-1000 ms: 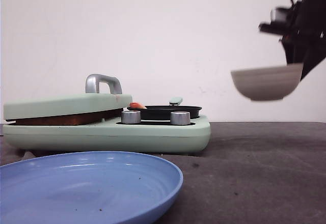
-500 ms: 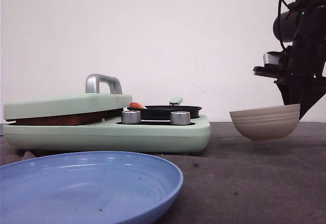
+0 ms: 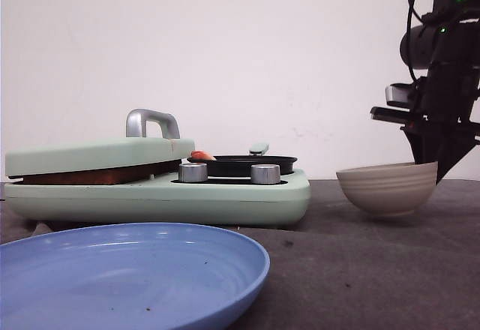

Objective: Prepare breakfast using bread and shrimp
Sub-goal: 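Carry the empty bowl back and lower it onto the table, then release the bowl and raise the right gripper away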

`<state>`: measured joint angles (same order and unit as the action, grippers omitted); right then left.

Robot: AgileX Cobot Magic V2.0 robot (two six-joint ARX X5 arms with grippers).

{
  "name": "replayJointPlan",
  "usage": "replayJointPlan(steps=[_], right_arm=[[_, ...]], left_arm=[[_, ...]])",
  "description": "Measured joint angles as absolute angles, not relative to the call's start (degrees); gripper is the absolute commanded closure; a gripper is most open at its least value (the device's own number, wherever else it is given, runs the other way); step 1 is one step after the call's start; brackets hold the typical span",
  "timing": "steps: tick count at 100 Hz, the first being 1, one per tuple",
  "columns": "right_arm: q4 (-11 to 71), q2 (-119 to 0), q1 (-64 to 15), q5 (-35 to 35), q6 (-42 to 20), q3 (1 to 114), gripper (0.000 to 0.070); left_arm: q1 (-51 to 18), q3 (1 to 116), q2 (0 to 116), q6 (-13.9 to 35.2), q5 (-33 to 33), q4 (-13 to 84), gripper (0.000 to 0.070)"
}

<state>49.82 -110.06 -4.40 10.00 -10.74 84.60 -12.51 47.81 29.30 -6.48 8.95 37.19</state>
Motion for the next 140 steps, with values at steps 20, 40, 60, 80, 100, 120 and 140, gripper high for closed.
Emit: replayJointPlan(steps=[20,40,60,80,100,120,140], right_arm=[[48.64,-110.15,-4.45,8.88,-10.72,84.6,0.0696],[48.73,-110.15,-4.45,8.88,-10.68,84.6,0.065],[48.6,-110.15,-4.45,8.88,-10.37,84.6,0.0266],[49.06,-110.06,-4.38,8.99,-10.28,84.6,0.0215],[48.42,-104.27,-4.38,9.28,-9.28,84.6,0.0215],[46.3,-92.92,-4.38,12.88,-8.91,84.6,0.0217],[44.34,-82.3,-4.51,16.75,-8.14,84.6,0.0219]], left_arm=[[-12.51,47.81,29.3,-6.48,8.95,37.19,0.0309],[-12.51,47.81,29.3,-6.48,8.95,37.19,0.0309],[-12.51,47.81,29.3,-6.48,8.95,37.19,0.0309],[-12.51,47.81,29.3,-6.48,8.95,37.19,0.0309],[-12.51,47.81,29.3,-6.48,8.95,37.17,0.0309],[-12.51,47.81,29.3,-6.48,8.95,37.12,0.0309],[-12.51,47.81,29.3,-6.48,8.95,37.12,0.0309]])
